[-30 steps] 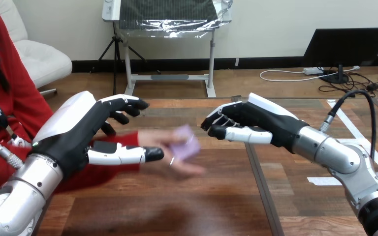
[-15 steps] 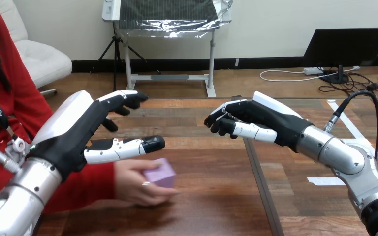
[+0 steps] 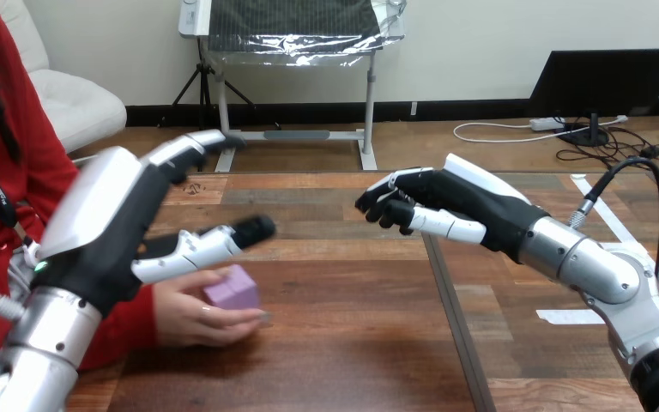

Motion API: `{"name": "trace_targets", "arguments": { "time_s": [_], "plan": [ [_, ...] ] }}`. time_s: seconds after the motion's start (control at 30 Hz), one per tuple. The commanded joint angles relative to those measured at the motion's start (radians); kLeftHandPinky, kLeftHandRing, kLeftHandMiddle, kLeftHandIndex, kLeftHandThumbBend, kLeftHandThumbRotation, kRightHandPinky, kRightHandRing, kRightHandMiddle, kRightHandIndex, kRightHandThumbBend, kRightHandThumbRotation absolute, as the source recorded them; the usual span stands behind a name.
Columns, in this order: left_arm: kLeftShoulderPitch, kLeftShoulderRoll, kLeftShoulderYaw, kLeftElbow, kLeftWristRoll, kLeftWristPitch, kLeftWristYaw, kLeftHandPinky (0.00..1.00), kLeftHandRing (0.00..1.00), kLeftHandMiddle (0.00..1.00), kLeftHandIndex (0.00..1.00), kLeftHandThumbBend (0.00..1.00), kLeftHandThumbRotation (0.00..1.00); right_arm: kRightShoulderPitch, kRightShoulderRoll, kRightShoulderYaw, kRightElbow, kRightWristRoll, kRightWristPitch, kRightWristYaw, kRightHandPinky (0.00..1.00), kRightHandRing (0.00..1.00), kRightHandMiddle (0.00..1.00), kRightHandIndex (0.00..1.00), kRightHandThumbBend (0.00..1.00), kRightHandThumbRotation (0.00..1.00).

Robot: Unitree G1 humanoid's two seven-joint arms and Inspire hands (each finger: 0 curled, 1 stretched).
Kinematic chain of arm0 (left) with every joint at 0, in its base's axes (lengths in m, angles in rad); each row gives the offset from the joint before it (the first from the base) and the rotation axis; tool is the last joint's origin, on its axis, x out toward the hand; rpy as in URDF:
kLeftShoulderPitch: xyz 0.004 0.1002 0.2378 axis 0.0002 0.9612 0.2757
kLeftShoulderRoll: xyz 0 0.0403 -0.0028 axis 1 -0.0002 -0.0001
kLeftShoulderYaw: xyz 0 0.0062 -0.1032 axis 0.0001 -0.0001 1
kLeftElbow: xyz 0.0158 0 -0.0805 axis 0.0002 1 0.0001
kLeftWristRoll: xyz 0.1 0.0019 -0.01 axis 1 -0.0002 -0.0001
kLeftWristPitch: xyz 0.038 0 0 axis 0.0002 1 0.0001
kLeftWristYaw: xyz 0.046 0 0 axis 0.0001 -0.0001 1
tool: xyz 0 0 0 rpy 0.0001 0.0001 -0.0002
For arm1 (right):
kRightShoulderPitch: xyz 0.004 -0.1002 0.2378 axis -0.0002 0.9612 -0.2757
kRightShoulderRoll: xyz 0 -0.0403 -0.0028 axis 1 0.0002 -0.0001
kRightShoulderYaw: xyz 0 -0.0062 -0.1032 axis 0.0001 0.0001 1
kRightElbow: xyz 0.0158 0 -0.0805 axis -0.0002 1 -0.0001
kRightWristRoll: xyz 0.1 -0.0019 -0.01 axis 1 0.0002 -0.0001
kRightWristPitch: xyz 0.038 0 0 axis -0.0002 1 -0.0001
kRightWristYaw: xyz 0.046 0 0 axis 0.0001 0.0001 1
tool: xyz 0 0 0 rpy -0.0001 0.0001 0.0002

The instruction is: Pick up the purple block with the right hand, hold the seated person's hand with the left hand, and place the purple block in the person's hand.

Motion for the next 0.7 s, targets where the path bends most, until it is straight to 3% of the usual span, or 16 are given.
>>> {"name": "trace_targets", "arguments": {
  "time_s": [0.0, 0.2, 0.33, 0.53, 0.67],
  "plan": [
    [0.002, -0.048, 0.023, 0.031, 0.04, -0.058, 0.121, 0.66, 0.78, 0.82, 0.8, 1.0, 0.99, 0.013, -0.018, -0.044, -0.062, 0.043, -0.018, -0.004, 0.63, 0.71, 0.72, 0.73, 0.95, 1.0],
    [0.036, -0.133, 0.021, 0.045, 0.016, -0.097, 0.236, 0.63, 0.75, 0.78, 0.76, 1.0, 1.0, 0.073, -0.005, -0.075, -0.12, 0.089, -0.014, -0.007, 0.64, 0.71, 0.72, 0.74, 0.92, 1.0],
    [0.062, -0.2, 0.021, 0.077, -0.066, -0.165, 0.285, 0.63, 0.74, 0.76, 0.74, 0.99, 1.0, 0.14, 0.014, -0.098, -0.184, 0.145, -0.005, -0.01, 0.65, 0.71, 0.73, 0.75, 0.9, 1.0],
    [0.117, -0.235, 0.007, 0.097, -0.143, -0.247, 0.284, 0.63, 0.71, 0.73, 0.69, 0.9, 1.0, 0.239, 0.053, -0.122, -0.292, 0.256, 0.017, 0.015, 0.69, 0.73, 0.75, 0.77, 0.85, 1.0],
    [0.161, -0.253, -0.003, 0.101, -0.178, -0.296, 0.271, 0.61, 0.7, 0.72, 0.68, 0.85, 1.0, 0.303, 0.09, -0.131, -0.356, 0.314, 0.028, 0.007, 0.71, 0.74, 0.76, 0.78, 0.85, 1.0]
  ]
}}
